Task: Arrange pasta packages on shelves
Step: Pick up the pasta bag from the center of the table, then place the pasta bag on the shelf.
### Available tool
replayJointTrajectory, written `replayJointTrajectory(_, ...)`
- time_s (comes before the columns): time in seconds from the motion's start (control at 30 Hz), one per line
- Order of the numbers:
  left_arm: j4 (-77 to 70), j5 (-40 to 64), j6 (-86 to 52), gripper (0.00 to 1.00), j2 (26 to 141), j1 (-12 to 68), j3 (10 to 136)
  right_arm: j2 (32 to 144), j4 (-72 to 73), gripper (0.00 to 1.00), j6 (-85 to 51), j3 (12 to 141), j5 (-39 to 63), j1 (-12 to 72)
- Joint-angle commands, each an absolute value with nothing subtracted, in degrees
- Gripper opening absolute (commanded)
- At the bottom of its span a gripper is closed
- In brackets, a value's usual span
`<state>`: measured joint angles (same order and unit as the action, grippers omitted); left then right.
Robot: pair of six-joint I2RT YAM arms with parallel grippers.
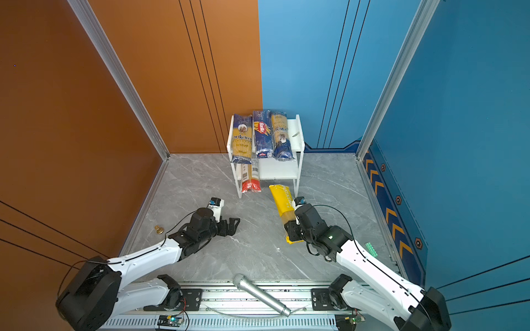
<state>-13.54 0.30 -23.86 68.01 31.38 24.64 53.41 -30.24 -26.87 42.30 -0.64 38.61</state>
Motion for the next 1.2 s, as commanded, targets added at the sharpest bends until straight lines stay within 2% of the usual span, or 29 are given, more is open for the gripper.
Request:
replayJointTrajectory(0.0, -14.20, 1.15, -23.73, 0.98, 68.35, 30.84, 24.15, 50.33, -30.61, 0.00, -26.32, 47.96, -2.29, 38.43)
replayJointTrajectory(0.33, -14.21, 1.23, -23.69, 0.98, 68.20, 30.83, 24.03, 50.34, -26.26, 0.00, -26.50, 50.44, -4.03, 37.95)
replayJointTrajectory(0.87, -14.15, 0.97, -23.64, 0.98, 68.15, 30.63, 24.30, 60.70, -16.65, 0.00, -23.52, 57.30, -3.35, 33.65)
replayJointTrajectory(1.17, -13.77, 1.06, -23.38, 0.98, 68.64, 30.40, 24.90, 62.11, -5.48, 0.00, -21.18, 55.42, -5.14, 33.17)
